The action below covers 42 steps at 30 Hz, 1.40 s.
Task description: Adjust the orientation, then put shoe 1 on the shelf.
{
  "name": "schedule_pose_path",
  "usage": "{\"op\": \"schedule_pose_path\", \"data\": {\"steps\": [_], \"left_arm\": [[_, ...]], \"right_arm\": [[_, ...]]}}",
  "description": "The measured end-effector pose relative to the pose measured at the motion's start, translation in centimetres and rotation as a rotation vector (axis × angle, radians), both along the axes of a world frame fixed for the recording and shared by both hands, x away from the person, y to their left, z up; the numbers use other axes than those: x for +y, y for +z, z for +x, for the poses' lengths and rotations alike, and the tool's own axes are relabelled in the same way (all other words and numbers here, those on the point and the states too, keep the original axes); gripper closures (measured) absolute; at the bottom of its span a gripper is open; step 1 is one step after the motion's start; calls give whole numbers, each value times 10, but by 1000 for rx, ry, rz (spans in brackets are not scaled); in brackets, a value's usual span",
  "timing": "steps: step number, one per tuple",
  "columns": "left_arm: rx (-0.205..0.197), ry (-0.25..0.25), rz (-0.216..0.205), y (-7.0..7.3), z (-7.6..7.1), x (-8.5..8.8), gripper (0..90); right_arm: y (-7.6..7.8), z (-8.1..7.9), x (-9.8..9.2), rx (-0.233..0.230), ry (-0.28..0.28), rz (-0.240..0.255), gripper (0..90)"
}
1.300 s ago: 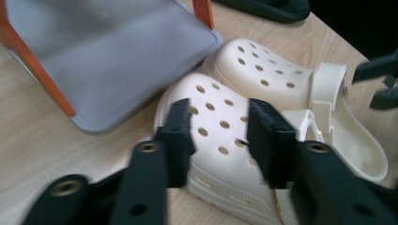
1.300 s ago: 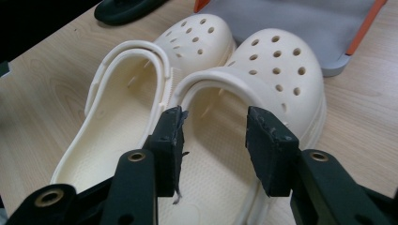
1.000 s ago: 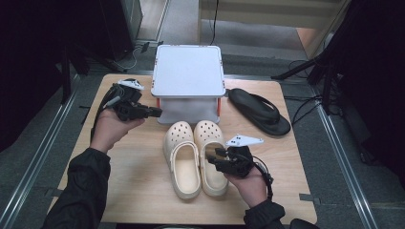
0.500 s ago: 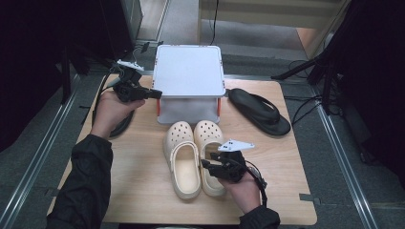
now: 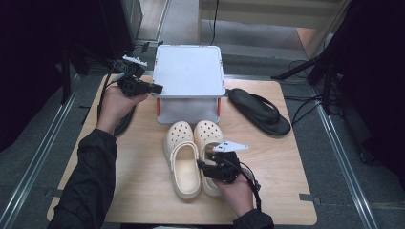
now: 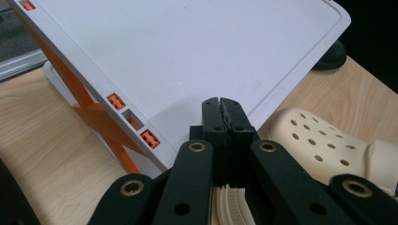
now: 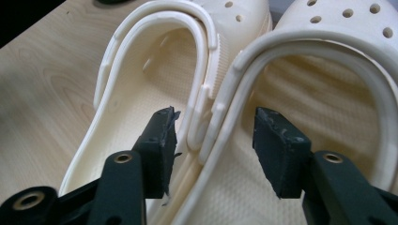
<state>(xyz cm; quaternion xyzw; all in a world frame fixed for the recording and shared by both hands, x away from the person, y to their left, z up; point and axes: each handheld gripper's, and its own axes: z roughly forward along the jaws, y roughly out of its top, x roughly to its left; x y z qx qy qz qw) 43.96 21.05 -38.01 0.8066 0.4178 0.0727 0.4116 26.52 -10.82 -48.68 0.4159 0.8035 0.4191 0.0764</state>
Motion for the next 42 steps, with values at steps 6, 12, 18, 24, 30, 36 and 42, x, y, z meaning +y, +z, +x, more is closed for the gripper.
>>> {"op": "schedule_pose_path", "data": {"steps": [6, 12, 18, 24, 30, 36, 42], "left_arm": [[-6, 12, 14, 1, -2, -1, 900], [-8, 13, 4, 0, -2, -1, 900], [-8, 13, 3, 0, -2, 0, 900], [-11, 15, 8, 0, -2, -1, 900], [-18, 18, 14, 0, -3, -3, 899], [-15, 14, 11, 0, -2, -2, 898], [-19, 16, 15, 0, -3, -3, 898]], "right_arm": [[-4, 7, 9, 3, -35, -1, 432], [-6, 12, 14, 12, -62, 6, 420], [-8, 16, 22, 22, -82, -2, 430], [-12, 20, 29, 25, -110, -13, 464], [-15, 24, 31, 44, -144, 7, 514], [-14, 23, 30, 66, -187, 32, 605], [-12, 22, 27, 45, -215, 25, 666]]}}
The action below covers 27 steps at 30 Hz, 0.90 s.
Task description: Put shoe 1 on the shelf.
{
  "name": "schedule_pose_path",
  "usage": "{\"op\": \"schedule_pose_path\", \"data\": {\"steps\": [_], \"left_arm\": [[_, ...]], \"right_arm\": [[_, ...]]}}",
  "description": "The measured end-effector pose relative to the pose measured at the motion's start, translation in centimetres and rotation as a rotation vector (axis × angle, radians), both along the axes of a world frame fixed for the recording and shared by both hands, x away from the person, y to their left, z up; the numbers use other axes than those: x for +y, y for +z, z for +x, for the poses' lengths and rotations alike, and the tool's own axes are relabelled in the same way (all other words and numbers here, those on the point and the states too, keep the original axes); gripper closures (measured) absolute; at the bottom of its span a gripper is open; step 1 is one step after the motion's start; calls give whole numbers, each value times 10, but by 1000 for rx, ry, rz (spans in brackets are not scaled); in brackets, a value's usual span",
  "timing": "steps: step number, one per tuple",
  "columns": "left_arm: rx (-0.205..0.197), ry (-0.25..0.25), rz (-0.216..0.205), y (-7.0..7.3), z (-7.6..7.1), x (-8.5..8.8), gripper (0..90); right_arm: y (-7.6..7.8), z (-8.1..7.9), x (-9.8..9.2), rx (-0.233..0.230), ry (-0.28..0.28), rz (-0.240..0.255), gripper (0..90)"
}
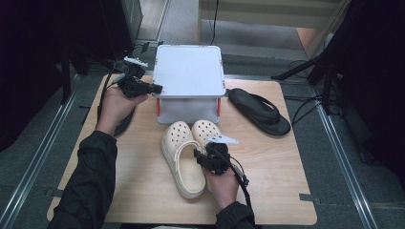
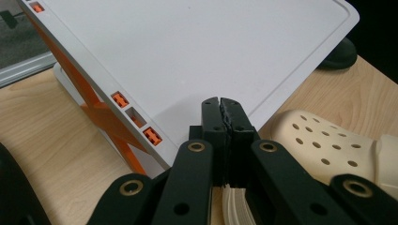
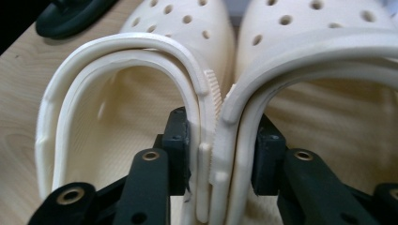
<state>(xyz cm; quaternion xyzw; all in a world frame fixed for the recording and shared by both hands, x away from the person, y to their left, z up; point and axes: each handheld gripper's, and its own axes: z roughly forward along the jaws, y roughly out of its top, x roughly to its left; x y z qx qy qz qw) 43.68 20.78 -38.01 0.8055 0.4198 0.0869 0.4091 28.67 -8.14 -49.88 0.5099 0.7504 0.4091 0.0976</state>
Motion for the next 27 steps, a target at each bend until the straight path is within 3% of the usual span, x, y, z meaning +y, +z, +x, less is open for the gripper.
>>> {"op": "schedule_pose_path", "data": {"steps": [3, 10, 13, 17, 22, 27], "left_arm": [[2, 0, -2, 0, 0, 0, 898], [4, 0, -3, 0, 0, 1, 898], [5, 2, -3, 0, 0, 0, 898], [5, 1, -4, 0, 0, 0, 898], [6, -1, -5, 0, 0, 1, 898], [5, 1, -4, 0, 0, 1, 898]], "right_arm": [[3, 1, -3, -5, 3, 13, 672], [15, 11, 5, -26, 33, -16, 674], [25, 23, 9, -29, 52, 6, 674], [34, 40, 13, -51, 52, 2, 673], [36, 64, 16, -58, 52, 8, 674], [34, 88, 23, -66, 35, -25, 673]]}}
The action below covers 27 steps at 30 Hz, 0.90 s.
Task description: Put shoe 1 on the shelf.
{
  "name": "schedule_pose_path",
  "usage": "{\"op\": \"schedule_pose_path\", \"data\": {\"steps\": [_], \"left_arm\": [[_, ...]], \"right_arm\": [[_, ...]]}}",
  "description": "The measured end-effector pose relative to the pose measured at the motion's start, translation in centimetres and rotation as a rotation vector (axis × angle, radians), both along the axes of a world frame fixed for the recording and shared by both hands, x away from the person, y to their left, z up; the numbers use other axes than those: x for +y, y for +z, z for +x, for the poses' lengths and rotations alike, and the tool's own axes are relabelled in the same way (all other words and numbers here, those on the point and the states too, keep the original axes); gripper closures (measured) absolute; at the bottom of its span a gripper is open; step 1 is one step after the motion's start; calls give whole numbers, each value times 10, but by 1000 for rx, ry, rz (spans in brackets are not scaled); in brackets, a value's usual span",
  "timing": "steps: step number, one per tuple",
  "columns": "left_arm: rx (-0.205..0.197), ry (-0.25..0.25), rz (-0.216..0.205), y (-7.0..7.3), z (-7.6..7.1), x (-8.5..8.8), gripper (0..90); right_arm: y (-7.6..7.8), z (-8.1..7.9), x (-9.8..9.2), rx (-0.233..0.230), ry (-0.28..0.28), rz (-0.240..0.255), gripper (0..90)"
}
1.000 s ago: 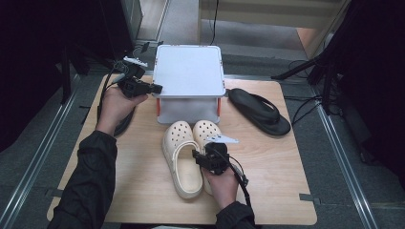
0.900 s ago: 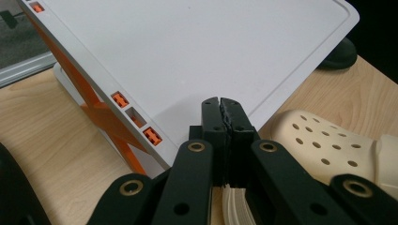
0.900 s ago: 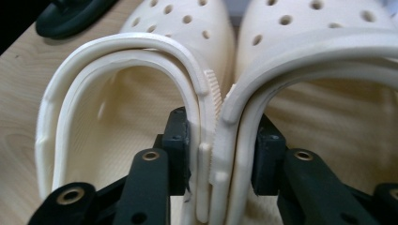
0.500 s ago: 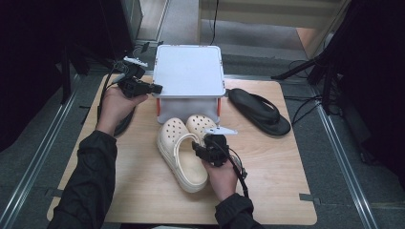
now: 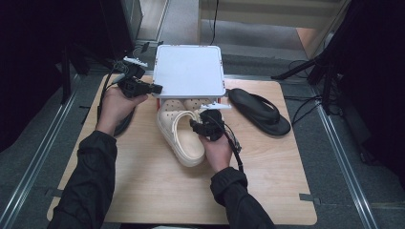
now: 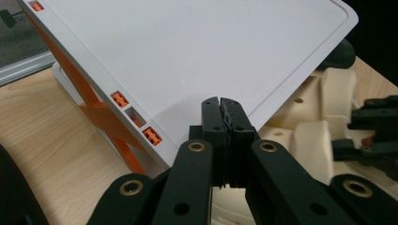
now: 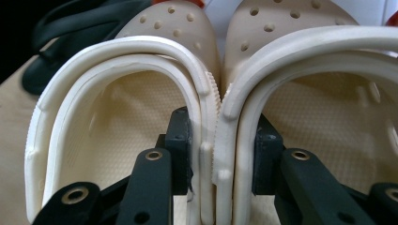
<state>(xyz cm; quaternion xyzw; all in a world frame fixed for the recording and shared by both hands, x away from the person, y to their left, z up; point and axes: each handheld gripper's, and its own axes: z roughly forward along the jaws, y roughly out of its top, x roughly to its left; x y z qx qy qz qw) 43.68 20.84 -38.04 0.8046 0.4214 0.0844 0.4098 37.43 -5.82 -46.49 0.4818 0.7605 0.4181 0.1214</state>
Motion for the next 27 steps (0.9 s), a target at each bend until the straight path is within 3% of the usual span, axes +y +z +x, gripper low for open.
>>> {"op": "schedule_pose_path", "data": {"steps": [10, 15, 22, 27], "left_arm": [[3, 4, 1, 0, 0, -1, 898], [5, 4, -4, 0, 0, 0, 898], [6, 2, -7, 0, 0, 0, 899], [7, 2, -7, 0, 0, 0, 899]], "right_arm": [[-6, 30, 10, -6, -48, -27, 672], [-15, 36, 12, 11, -78, -18, 672], [-21, 42, 16, -7, -106, -12, 665], [-22, 44, 14, 7, -94, 5, 638]]}}
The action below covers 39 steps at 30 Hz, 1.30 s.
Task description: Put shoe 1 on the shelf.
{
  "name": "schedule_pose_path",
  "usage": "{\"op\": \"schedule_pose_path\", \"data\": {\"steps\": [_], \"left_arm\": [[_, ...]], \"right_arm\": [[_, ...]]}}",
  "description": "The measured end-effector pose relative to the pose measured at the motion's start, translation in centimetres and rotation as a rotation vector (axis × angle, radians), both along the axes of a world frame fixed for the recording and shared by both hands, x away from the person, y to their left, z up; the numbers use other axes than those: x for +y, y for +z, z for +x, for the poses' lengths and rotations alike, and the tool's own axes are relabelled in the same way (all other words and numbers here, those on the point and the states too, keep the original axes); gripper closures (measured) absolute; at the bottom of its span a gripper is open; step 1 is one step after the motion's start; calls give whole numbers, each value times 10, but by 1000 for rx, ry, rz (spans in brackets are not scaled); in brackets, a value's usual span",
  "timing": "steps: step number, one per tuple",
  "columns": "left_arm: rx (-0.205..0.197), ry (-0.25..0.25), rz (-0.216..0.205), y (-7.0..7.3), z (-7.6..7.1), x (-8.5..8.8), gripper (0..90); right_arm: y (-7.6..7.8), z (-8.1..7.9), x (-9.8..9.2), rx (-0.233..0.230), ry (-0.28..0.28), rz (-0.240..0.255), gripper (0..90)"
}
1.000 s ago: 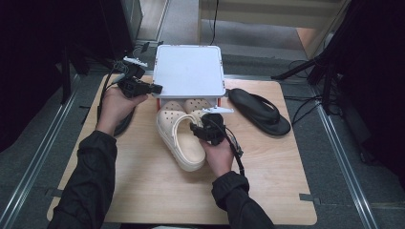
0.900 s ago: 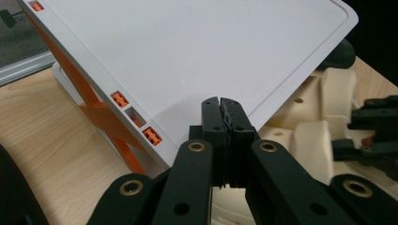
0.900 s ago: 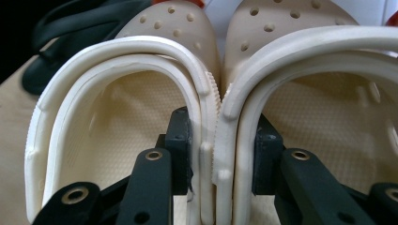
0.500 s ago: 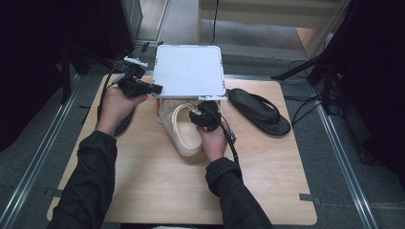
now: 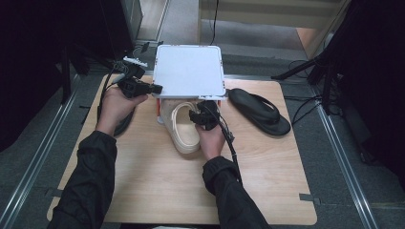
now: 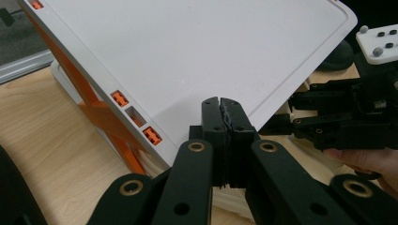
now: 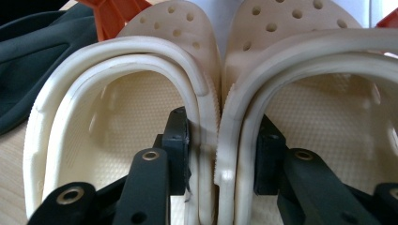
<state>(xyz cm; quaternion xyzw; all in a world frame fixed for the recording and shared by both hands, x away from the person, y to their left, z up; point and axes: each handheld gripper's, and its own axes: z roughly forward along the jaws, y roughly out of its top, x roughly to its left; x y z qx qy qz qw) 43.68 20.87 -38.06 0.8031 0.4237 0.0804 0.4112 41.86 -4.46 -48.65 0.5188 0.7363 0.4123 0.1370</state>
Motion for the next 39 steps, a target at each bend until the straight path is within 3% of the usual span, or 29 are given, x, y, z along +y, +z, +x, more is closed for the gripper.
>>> {"op": "schedule_pose_path", "data": {"steps": [5, 10, 21, 28, 33, 39], "left_arm": [[-5, 2, 4, 0, 0, -1, 898], [0, -1, -2, 0, 0, 0, 899], [-5, 4, 6, 0, -1, -1, 895], [-4, 1, 4, 0, 0, -1, 895], [-2, 4, 0, 0, -1, 0, 895], [-3, 3, -3, 0, 0, 0, 895]], "right_arm": [[0, -5, 5, -12, 16, -28, 601], [1, -5, -1, 19, 39, 8, 565], [15, -18, -20, 29, 77, 45, 532], [21, -35, -32, 44, 128, 52, 635], [26, -50, -41, 30, 170, 88, 719], [23, -70, -46, 20, 222, 85, 823]]}}
